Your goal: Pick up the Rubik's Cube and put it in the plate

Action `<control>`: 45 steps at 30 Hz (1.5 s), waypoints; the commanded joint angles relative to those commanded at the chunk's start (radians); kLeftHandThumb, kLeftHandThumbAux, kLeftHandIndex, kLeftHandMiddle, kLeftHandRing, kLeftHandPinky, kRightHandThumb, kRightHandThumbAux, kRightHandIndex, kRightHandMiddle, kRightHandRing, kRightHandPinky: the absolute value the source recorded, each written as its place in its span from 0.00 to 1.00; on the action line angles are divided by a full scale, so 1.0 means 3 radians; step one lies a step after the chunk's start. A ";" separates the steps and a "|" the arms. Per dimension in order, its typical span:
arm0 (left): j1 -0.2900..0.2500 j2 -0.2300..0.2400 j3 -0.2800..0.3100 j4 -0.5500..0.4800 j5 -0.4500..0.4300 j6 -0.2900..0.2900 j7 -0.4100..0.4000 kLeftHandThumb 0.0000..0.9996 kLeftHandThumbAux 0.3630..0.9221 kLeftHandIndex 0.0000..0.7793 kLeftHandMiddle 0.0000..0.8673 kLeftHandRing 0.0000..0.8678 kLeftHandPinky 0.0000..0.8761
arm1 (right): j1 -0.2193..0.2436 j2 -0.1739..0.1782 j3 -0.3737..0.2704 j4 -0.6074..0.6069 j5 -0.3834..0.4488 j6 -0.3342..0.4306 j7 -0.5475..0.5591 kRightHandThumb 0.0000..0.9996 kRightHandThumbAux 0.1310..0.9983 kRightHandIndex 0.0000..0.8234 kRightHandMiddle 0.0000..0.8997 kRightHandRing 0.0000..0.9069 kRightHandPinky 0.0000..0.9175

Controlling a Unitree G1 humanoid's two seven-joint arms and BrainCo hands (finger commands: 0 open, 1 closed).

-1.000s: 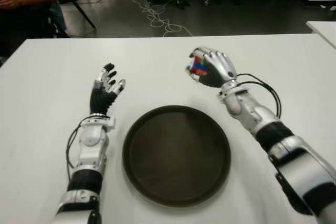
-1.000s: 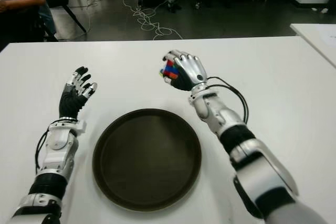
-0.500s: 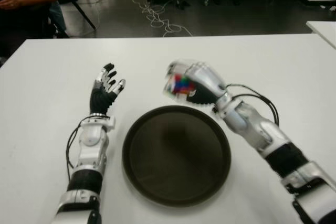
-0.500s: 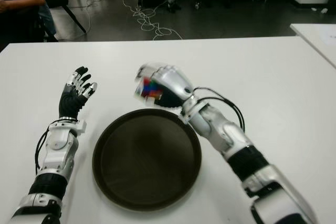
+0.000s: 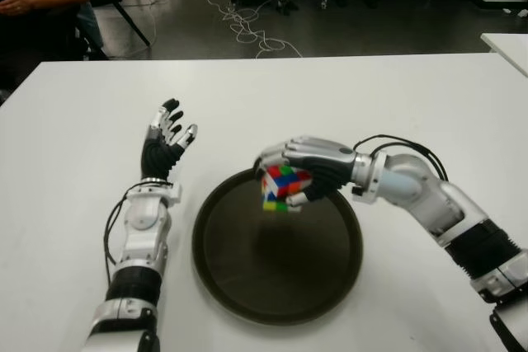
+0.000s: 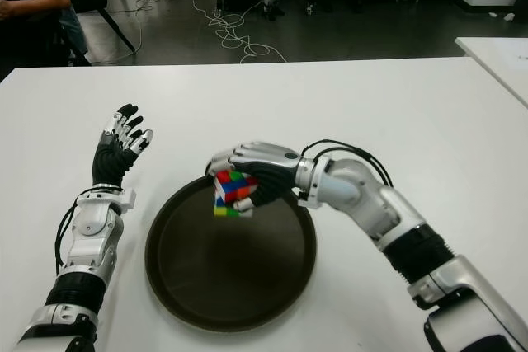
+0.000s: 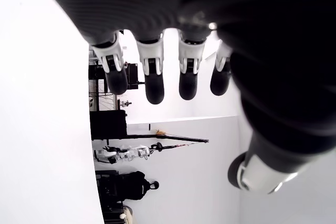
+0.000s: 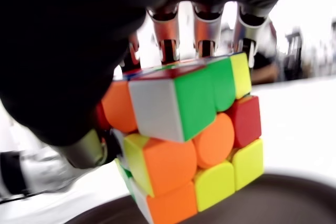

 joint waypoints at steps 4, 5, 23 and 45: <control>-0.0001 0.0006 -0.0006 0.0006 0.0014 -0.0001 0.0003 0.09 0.63 0.08 0.12 0.08 0.04 | 0.0002 0.0024 -0.0056 -0.0001 0.0074 0.0055 0.0185 0.83 0.65 0.46 0.63 0.71 0.69; -0.0001 0.0006 -0.0005 0.0007 0.0015 0.0000 0.0003 0.09 0.63 0.08 0.12 0.08 0.04 | 0.0005 0.0031 -0.0070 0.0000 0.0080 0.0068 0.0218 0.83 0.65 0.46 0.62 0.70 0.68; 0.0022 -0.0007 -0.0024 -0.0050 0.0034 0.0033 -0.0007 0.07 0.64 0.09 0.13 0.09 0.04 | 0.0158 0.0317 -0.0289 0.0162 0.0007 0.0067 0.0101 0.83 0.65 0.47 0.62 0.73 0.71; 0.0041 -0.0016 -0.0074 -0.0085 0.0161 -0.0038 0.0112 0.06 0.68 0.09 0.13 0.09 0.04 | 0.0311 0.0710 -0.0366 0.0541 -0.0333 -0.0015 -0.0594 0.83 0.65 0.47 0.63 0.77 0.75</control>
